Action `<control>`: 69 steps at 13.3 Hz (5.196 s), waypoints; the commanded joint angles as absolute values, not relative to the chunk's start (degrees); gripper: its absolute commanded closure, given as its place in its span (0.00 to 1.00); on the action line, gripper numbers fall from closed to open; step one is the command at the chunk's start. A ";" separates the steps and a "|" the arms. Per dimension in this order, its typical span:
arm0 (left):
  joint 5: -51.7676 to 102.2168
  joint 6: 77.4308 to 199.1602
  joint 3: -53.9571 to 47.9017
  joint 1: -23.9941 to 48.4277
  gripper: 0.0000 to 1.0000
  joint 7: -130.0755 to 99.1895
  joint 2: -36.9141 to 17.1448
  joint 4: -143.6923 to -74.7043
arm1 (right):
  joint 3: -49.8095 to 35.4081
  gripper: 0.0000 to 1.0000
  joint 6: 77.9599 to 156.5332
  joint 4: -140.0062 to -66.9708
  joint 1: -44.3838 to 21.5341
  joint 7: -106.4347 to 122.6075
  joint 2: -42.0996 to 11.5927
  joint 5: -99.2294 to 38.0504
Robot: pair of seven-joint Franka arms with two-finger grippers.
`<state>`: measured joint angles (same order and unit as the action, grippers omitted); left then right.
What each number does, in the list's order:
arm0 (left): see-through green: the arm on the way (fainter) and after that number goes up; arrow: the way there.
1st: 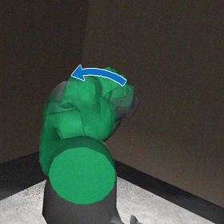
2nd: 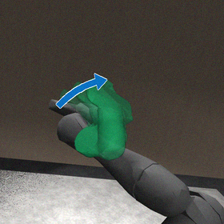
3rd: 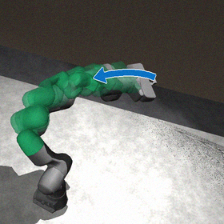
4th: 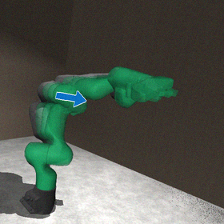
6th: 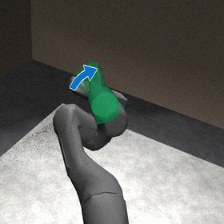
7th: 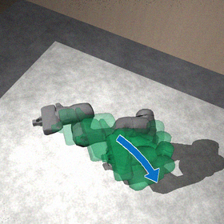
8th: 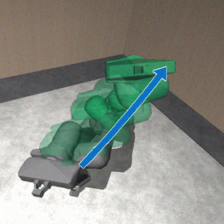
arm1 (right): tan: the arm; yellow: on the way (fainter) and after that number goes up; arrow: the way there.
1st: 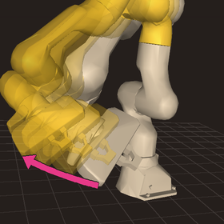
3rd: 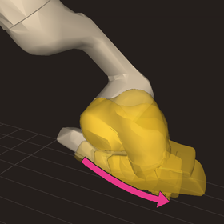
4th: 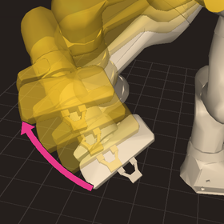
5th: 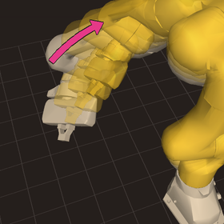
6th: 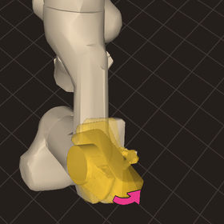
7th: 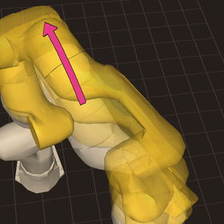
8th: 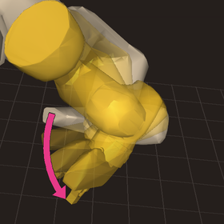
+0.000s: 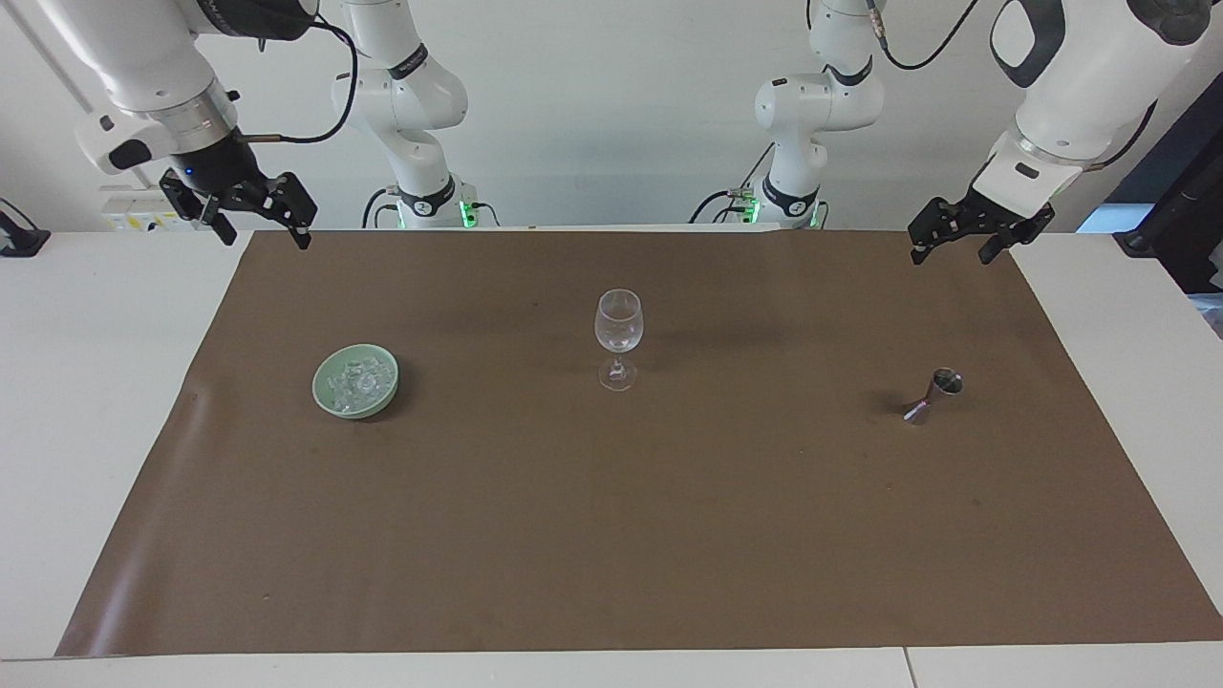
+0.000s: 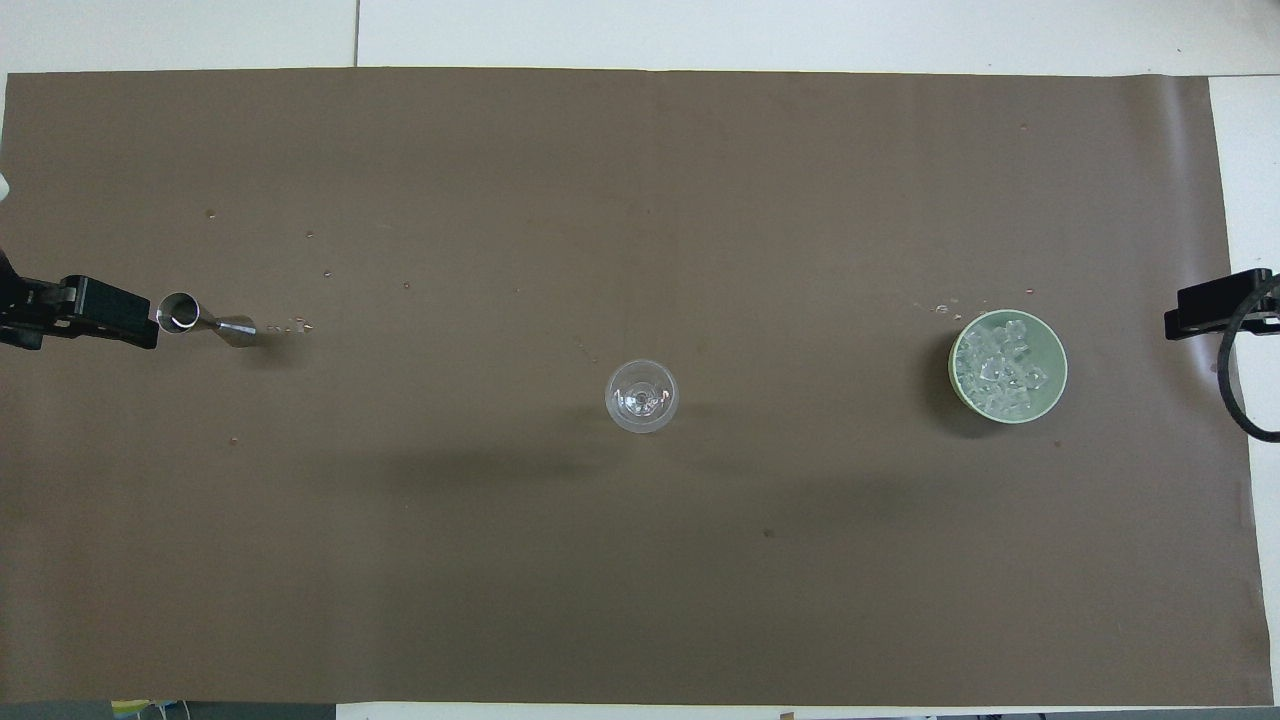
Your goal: Pour wine and add ice with both arms
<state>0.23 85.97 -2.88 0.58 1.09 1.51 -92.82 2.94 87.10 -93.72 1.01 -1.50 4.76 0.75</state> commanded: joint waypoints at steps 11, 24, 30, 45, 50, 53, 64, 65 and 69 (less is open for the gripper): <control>0.26 85.80 -1.93 0.35 0.00 1.93 -8.41 -83.35 | 2.64 0.00 87.45 -94.57 1.67 -0.26 5.54 0.53; 24.31 83.05 14.93 -3.42 0.00 -34.50 -26.18 -74.36 | 2.64 0.00 87.45 -94.57 1.67 -0.26 5.54 0.53; 30.92 86.04 18.10 -7.37 0.00 -48.39 -38.82 -66.72 | 2.64 0.00 87.45 -94.57 1.67 -0.18 5.54 0.53; 54.64 99.82 18.02 -12.03 0.00 -54.58 -21.72 -107.72 | 2.64 0.00 87.45 -94.57 1.67 -0.26 5.54 0.53; 65.46 105.01 18.11 -11.96 0.00 -45.45 -16.88 -120.47 | 2.64 0.00 87.45 -94.57 1.67 -0.18 5.54 0.53; 73.80 110.73 17.75 -10.73 0.00 -38.95 -14.95 -127.69 | 2.64 0.00 87.45 -94.57 1.67 -0.26 5.54 0.53; 82.62 116.27 17.67 -5.19 0.00 -38.32 -14.85 -128.58 | 2.64 0.00 87.45 -94.57 1.67 -0.18 5.54 0.53; 82.62 116.63 17.67 -4.92 0.00 -38.23 -14.94 -128.58 | 2.64 0.00 87.45 -94.57 1.67 -0.26 5.54 0.53; 82.62 116.90 17.84 -4.83 0.04 -38.14 -14.94 -128.41 | 2.64 0.00 87.45 -94.57 1.67 -0.18 5.54 0.53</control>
<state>81.43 115.80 17.38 -5.12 -39.10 -16.51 -126.89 2.94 87.10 -93.72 1.01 -1.50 4.76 0.75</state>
